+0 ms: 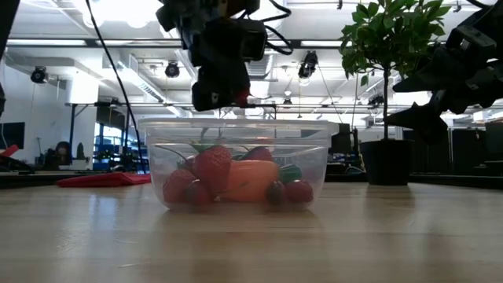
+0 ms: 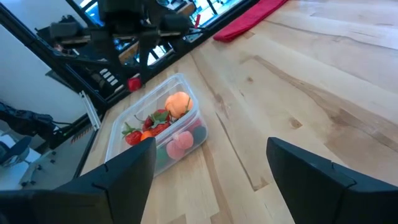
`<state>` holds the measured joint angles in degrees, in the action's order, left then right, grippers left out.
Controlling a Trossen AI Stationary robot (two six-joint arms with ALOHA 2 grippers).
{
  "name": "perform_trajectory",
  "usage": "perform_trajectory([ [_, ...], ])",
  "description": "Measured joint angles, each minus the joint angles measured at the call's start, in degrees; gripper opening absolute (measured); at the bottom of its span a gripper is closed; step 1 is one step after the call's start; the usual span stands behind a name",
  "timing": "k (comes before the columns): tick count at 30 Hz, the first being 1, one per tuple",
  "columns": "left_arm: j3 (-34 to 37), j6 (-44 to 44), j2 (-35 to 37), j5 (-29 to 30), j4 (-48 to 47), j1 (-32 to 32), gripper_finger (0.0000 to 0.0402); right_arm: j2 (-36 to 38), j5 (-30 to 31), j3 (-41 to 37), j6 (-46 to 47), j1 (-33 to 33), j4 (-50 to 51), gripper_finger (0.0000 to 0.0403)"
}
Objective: Pick and placing Produce into tupperware
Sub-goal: Put the red cherry into the transparent bin, then return to Home Position
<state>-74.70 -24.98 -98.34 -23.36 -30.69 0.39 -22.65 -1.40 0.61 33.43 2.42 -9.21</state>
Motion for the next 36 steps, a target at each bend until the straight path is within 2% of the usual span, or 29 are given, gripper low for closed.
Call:
perform_trajectory([
  [4, -0.02, -1.74, -0.78, 1.43, -0.07, -0.89, 0.009, 0.0, -0.01, -0.01, 0.0, -0.02, 0.0, 0.0297],
  [7, -0.66, -3.16, -0.94, 10.17, 0.58, -1.97, 0.0106, 0.0, -0.01, -0.01, 0.0, -0.01, 0.0, 0.0294],
  [9, -1.07, -4.43, -0.94, 13.23, 0.33, -2.42, 0.0125, 0.01, -0.01, 0.0, 0.0, -0.01, -0.01, 0.0293],
  [17, -1.68, -9.03, -0.8, 13.43, 0.2, -2.72, 0.0223, 0.0, -0.01, -0.01, 0.0, -0.02, 0.0, 0.0297],
  [21, -1.68, -7.73, 1.6, 13.95, 0.19, -1.96, 0.0236, 0.02, -0.01, 0.0, 0.0, -0.01, -0.01, 0.0293],
  [25, -1.46, -10.43, 6.14, 8.64, -0.59, -0.93, 0.0237, 0.01, 0.0, 0.0, 0.0, -0.02, -0.01, 0.029],
  [28, -1.46, -6.05, 10.85, 6.22, -0.32, -1.6, 0.0237, 0.01, -0.01, 0.01, 0.0, -0.01, 0.0, 0.0293],
  [30, -0.64, -4.52, 15.02, 9.8, 0.14, -2.59, 0.0237, 0.02, -0.01, -0.01, 0.0, 0.0, 0.0, 0.0295],
  [33, 4.04, -4.7, 21.85, 18.25, -0.57, -3.25, 0.0237, 0.02, -0.01, 0.01, 0.0, 0.0, -0.01, 0.0294],
  [36, 12.15, -5.27, 29.16, 20.27, 2.04, -3.4, 0.0238, 0.02, 0.0, -0.01, 0.0, -0.01, 0.0, 0.029],
])
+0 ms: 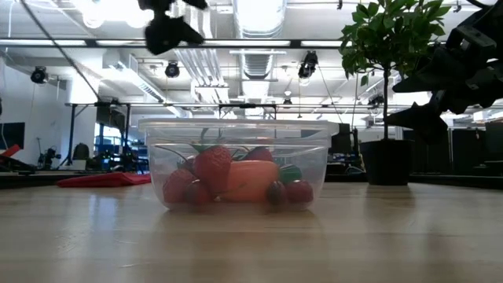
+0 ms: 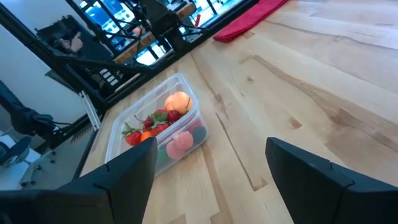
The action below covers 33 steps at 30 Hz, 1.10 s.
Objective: Pick and placing Produce into tupperware
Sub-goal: Return to Home Position
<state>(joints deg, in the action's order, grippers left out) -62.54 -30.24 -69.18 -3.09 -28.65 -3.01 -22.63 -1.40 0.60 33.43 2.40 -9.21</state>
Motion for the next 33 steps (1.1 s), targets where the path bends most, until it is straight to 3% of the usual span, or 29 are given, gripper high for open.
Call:
perform_trajectory([
  [10, 28.74, -0.76, 26.94, -3.52, 31.08, 0.02, 0.0238, -0.02, 0.0, 0.01, 0.0, -0.01, 0.0, 0.0297],
  [18, 38.97, 2.62, 41.21, -0.78, 32.39, 0.94, 0.0238, 0.09, -0.99, 0.0, 2.09, -0.01, -0.56, 0.0293],
  [27, 47.63, 4.16, 51.68, 4.12, 32.47, 2.55, 0.0238, 0.04, -0.99, 0.01, 2.68, -0.01, -0.46, 0.0293],
  [29, 48.87, 4.2, 53.84, 4.35, 32.44, 2.71, 0.0238, 0.06, -0.19, 0.0, -0.71, 0.1, -1.18, 0.0291],
  [33, 50.52, 4.36, 57.75, 4.55, 32.67, 2.73, 0.0238, 0.09, 7.69, -0.02, -11.6, 0.3, -12.14, 0.0291],
])
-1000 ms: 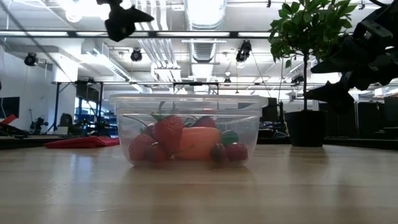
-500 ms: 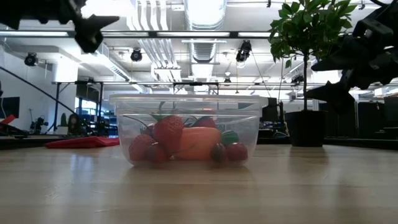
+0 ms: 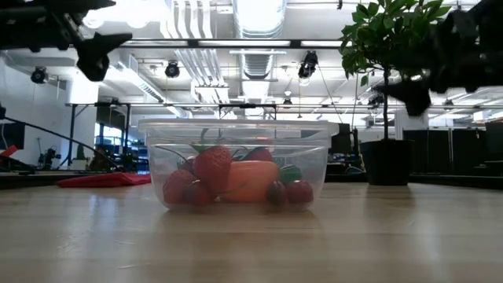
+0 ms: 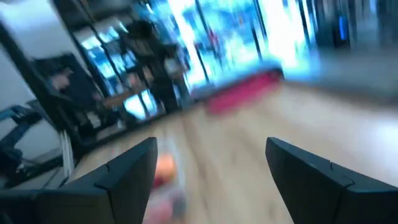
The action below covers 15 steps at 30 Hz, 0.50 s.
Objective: Pick and placing Produce into tupperware
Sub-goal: Return to Home Position
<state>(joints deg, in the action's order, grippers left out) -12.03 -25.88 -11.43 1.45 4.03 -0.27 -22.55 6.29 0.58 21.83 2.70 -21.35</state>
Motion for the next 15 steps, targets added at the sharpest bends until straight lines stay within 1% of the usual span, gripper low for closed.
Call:
perform_trajectory([
  [3, 1.65, 0.74, 2.87, 0.01, -0.87, 0.02, 0.0238, 0.52, -1.1, 0.02, -10.23, -0.03, -6.71, 0.029],
  [5, 2.31, 0.71, 5.35, 0.69, -2.86, 0.02, 0.0238, 1.7, -1.12, 0.02, -12.7, -0.04, -6.57, 0.029],
  [7, 2.76, -0.05, 7.4, 1.3, -4.88, 0.02, 0.0238, 3.64, -1.29, 0.02, -12.12, -0.02, -3.6, 0.029],
  [10, 3.48, -0.66, 10.3, 2.0, -7.07, 0.03, 0.0238, 7.44, -2.19, 0.02, -8.31, -0.02, 4.5, 0.029],
  [12, 3.58, -0.66, 9.86, 2.21, -7.16, 0.07, 0.0238, 10.35, -3.14, 0.02, -6.66, -0.02, 8.4, 0.029],
  [15, 3.71, -0.67, 9.56, 2.99, -6.94, 0.31, 0.0238, 14.94, -3.46, 0.02, -6.19, -0.02, 10.84, 0.029],
])
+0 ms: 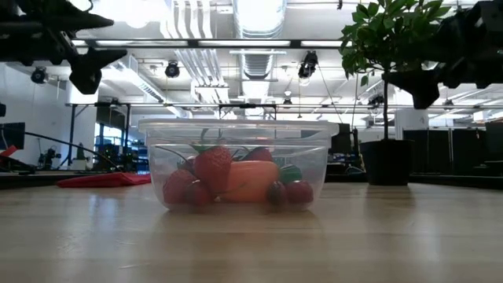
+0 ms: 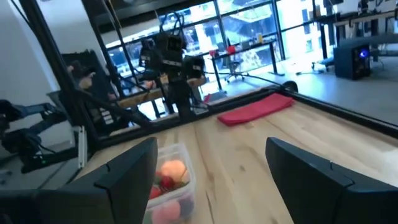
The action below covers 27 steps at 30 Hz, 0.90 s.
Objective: Pick and placing Produce into tupperware
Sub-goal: Return to Home Position
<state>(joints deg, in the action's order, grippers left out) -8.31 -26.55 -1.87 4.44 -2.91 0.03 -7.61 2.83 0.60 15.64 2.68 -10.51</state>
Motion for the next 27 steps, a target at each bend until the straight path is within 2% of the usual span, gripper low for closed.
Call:
perform_trajectory([
  [5, 1.29, 0.16, 0.39, 3.76, -0.16, 0.01, 0.0238, 7.54, 0.01, 0.01, -1.09, 0.0, 7.52, 0.029],
  [8, 2.27, -0.09, 0.39, 4.03, -1.16, 0.02, 0.0238, 7.45, -0.22, 0.02, -1.09, 0.0, 10.02, 0.029],
  [19, 5.75, -1.49, 0.02, 4.09, -0.65, 0.02, 0.0238, 7.47, -0.22, 0.04, -8.5, 0.0, 8.32, 0.029],
  [27, 5.79, 9.52, -1.16, 5.13, -0.62, 0.02, 0.0238, 7.45, -0.22, 0.04, -9.97, 0.0, 8.62, 0.029],
])
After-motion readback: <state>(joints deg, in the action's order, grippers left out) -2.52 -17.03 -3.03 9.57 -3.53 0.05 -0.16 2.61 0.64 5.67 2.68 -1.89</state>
